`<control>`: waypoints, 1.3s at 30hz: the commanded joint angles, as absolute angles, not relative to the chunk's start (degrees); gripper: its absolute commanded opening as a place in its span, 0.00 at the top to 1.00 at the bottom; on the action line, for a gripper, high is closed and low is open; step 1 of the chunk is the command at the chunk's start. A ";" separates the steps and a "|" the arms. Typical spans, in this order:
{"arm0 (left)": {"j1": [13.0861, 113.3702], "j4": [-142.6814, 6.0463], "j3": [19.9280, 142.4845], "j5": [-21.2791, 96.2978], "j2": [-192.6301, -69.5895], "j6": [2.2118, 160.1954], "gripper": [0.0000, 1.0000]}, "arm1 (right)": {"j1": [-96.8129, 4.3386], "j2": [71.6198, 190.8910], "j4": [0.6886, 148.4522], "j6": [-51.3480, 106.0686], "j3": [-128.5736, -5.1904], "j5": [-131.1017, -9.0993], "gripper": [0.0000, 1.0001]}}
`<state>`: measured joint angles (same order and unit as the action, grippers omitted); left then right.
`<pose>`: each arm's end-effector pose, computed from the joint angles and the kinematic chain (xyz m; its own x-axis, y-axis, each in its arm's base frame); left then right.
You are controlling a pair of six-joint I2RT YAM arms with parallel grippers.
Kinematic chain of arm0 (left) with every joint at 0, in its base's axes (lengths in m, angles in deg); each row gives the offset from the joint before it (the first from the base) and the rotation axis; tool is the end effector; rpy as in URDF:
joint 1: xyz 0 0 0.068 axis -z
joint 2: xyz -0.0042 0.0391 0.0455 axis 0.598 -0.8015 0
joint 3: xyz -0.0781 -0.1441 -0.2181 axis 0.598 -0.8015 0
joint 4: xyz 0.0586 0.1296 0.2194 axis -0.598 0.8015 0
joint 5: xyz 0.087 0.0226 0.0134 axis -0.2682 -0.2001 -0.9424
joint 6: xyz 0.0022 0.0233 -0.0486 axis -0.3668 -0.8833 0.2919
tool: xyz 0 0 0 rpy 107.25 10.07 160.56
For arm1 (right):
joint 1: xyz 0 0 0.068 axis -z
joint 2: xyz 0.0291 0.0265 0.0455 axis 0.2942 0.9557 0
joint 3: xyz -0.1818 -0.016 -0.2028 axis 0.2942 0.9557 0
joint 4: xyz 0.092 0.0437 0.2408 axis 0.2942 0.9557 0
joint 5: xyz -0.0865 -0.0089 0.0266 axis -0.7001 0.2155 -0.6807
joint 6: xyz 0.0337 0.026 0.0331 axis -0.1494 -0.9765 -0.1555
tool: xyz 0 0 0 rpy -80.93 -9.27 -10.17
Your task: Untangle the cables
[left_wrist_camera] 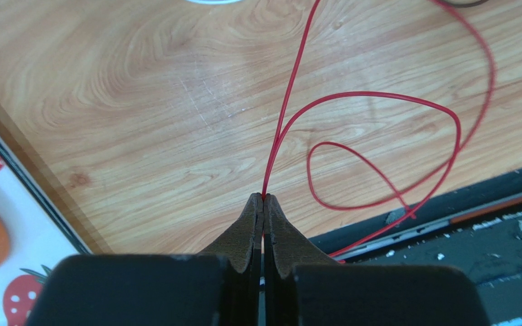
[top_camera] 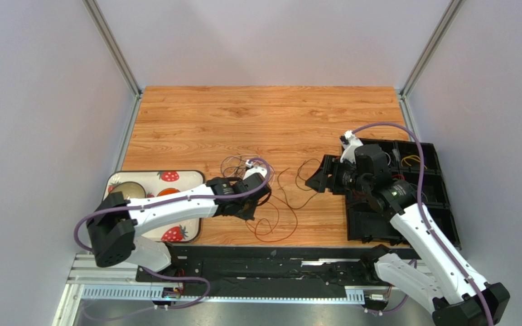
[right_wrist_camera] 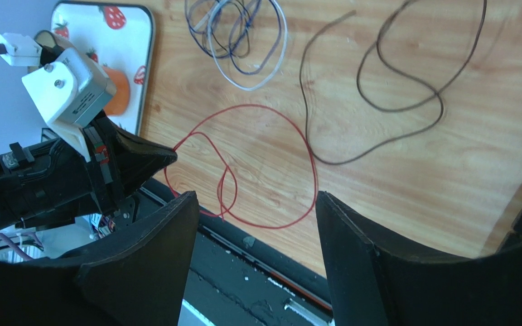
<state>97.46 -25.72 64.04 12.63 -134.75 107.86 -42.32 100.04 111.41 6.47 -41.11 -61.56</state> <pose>0.1381 -0.2257 0.2301 -0.8269 0.2623 -0.4975 0.3362 0.9397 -0.0633 0.1592 0.0859 0.3096 -0.7702 0.1309 -0.6242 -0.2837 0.8063 0.5191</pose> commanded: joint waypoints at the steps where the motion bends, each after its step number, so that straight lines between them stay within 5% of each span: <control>1: 98.43 -25.34 65.90 13.51 -139.46 112.86 1.00 | -42.33 100.79 111.94 2.89 -37.92 -60.08 0.33; 13: 100.10 -25.78 72.14 16.59 -153.52 116.73 1.00 | -42.95 106.68 112.03 -0.11 -30.98 -57.43 0.30; 39: 100.19 -37.29 68.89 23.45 -158.71 119.72 1.00 | -60.08 126.02 104.73 -5.29 -29.21 -74.22 0.24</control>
<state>99.75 -33.68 70.58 21.94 -156.54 118.42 -57.45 124.39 106.66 -4.13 -27.08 -69.45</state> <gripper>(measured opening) 0.007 0.759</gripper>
